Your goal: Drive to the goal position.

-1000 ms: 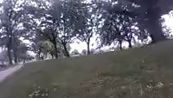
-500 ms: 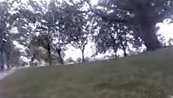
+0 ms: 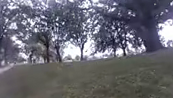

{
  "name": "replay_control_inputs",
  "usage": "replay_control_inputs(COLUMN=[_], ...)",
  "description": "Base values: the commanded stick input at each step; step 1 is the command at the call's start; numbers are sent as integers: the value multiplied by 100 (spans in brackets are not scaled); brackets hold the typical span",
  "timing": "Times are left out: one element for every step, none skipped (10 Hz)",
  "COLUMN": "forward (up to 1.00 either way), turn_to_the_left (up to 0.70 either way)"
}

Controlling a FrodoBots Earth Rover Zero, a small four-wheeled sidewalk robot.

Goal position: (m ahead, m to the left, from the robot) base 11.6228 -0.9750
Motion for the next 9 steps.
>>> replay_control_inputs(forward=[70, 70, 70, 70, 70, 70, 70, 70, 70], turn_to_the_left=[0, 0, 0, 0, 0, 1, 9, 14, 14])
